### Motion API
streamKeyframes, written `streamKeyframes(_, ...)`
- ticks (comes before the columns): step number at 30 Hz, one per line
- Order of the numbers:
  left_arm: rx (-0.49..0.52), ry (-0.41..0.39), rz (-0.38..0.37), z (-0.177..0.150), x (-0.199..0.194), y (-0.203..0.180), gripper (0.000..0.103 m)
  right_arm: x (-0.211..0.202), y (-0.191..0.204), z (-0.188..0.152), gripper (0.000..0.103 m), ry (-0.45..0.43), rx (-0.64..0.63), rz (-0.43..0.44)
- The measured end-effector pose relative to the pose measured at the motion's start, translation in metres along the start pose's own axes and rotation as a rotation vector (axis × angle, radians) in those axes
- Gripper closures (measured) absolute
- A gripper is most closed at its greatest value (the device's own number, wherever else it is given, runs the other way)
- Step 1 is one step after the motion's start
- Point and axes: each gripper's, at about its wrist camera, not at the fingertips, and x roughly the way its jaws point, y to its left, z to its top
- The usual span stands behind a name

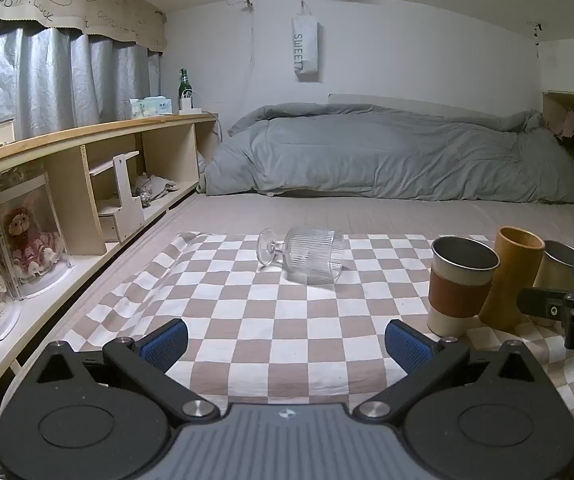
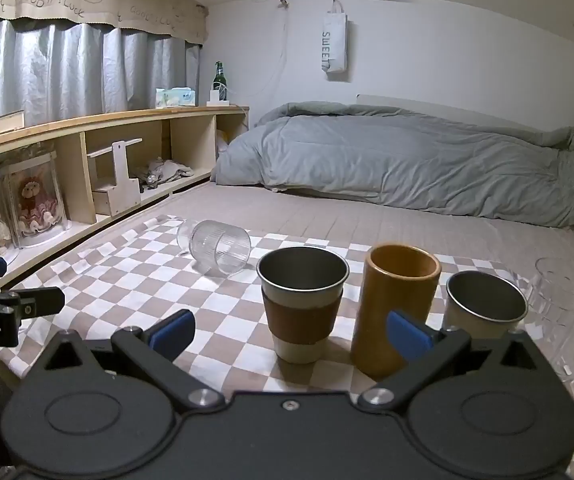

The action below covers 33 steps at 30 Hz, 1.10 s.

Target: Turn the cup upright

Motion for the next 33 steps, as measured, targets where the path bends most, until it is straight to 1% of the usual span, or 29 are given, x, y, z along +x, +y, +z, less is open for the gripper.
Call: streamKeyframes(33,0.001,0.003,0.0,0.0,0.0002,-0.0001,0.0,0.0,0.0013,-0.0004,0.0,0.006,-0.005,-0.002)
